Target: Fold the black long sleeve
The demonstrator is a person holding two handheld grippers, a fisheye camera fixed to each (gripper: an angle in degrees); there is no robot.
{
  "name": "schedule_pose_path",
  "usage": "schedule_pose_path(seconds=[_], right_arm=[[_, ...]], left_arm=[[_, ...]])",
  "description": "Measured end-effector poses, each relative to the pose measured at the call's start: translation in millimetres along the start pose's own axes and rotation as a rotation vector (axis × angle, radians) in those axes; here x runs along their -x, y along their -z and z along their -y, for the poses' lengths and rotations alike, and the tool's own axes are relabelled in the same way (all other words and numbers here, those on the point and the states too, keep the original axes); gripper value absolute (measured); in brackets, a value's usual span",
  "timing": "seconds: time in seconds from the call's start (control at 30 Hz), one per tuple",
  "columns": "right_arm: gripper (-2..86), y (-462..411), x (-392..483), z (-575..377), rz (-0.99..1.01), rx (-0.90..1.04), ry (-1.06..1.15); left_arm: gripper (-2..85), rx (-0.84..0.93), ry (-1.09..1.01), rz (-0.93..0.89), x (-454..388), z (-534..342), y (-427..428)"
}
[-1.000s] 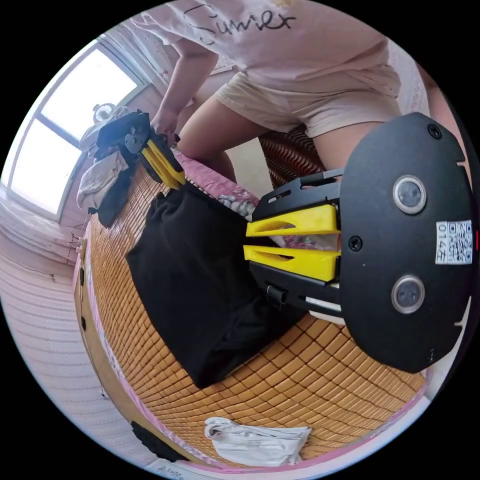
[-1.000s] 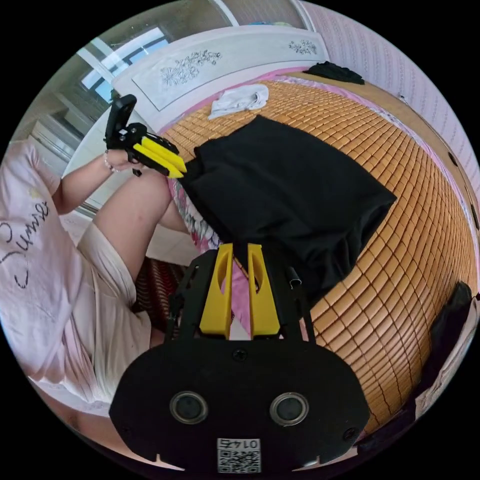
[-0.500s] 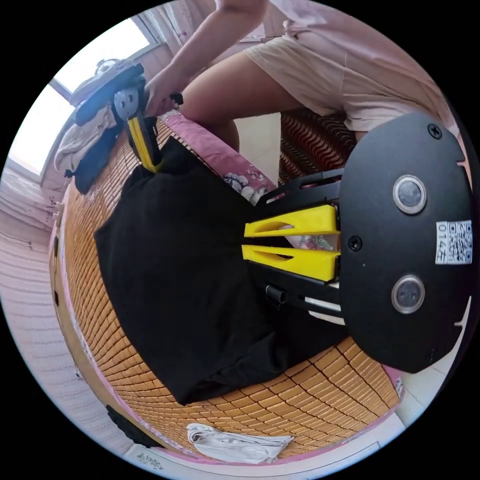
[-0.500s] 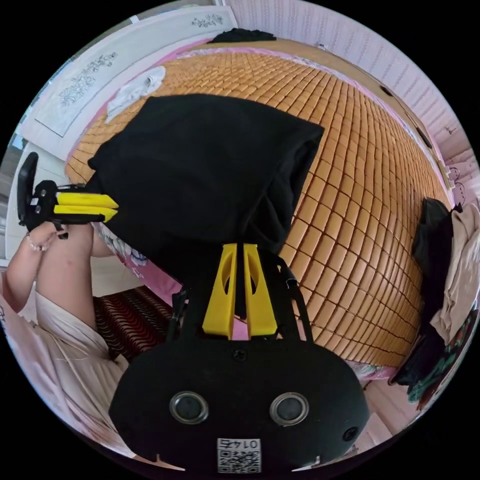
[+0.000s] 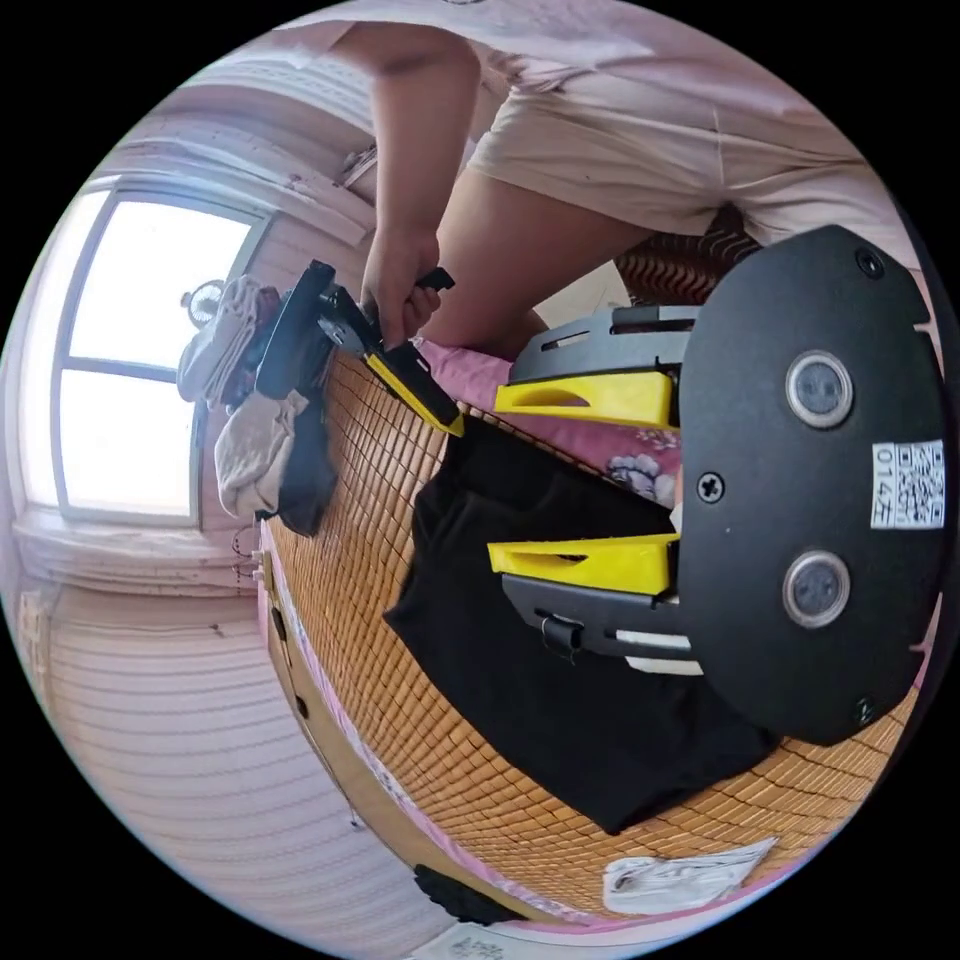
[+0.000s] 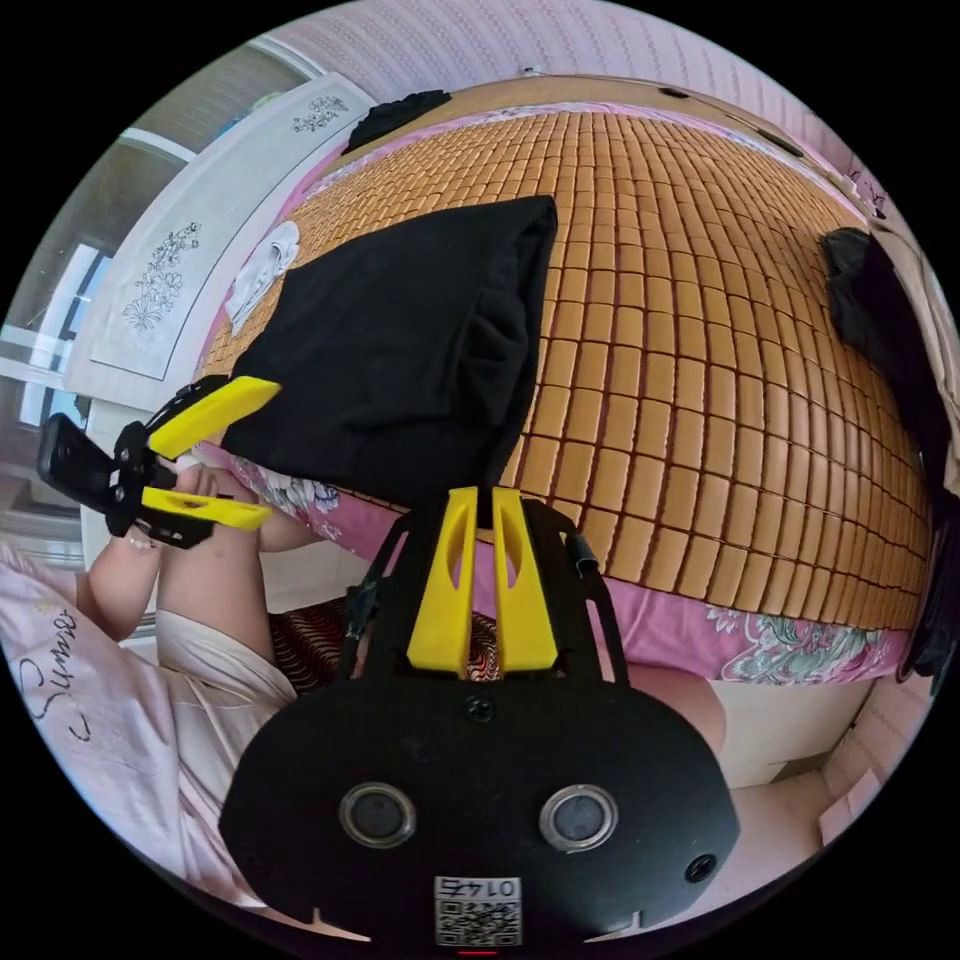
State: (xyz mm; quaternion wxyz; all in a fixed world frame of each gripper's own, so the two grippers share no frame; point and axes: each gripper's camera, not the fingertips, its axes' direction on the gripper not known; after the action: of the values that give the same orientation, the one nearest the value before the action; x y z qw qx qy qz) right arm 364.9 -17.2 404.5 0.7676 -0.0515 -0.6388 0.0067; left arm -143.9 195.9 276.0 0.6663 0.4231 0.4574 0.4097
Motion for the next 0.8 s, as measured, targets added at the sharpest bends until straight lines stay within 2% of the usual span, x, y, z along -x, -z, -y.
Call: schedule_pose_path(seconds=[0.17, 0.3, 0.5, 0.6, 0.67, 0.8], right_arm=[[1.6, 43.7, -3.0, -3.2, 0.153, -0.072, 0.028], [1.0, 72.8, -7.0, -9.7, 0.213, -0.095, 0.054], [0.5, 99.3, -22.6, -29.1, 0.273, -0.047, 0.087], [0.3, 108.9, -26.0, -41.7, 0.343, -0.027, 0.113], [0.3, 118.8, -34.5, -48.7, 0.446, -0.063, 0.131], [1.5, 116.6, -78.7, -43.3, 0.322, -0.12, -0.034]], left_arm=[[23.4, 0.049, -0.086, 0.013, -41.0, 34.3, -46.4], [23.9, 0.052, -0.094, 0.036, -52.9, 44.4, -52.7], [15.4, 0.178, -0.077, -0.019, -68.8, 42.4, -75.4], [8.8, 0.216, -0.111, -0.006, -87.2, 38.6, -71.5], [1.2, 0.254, -0.137, 0.004, -101.2, 32.7, -66.2], [-0.6, 0.226, -0.175, 0.022, -116.0, 23.4, -44.7]])
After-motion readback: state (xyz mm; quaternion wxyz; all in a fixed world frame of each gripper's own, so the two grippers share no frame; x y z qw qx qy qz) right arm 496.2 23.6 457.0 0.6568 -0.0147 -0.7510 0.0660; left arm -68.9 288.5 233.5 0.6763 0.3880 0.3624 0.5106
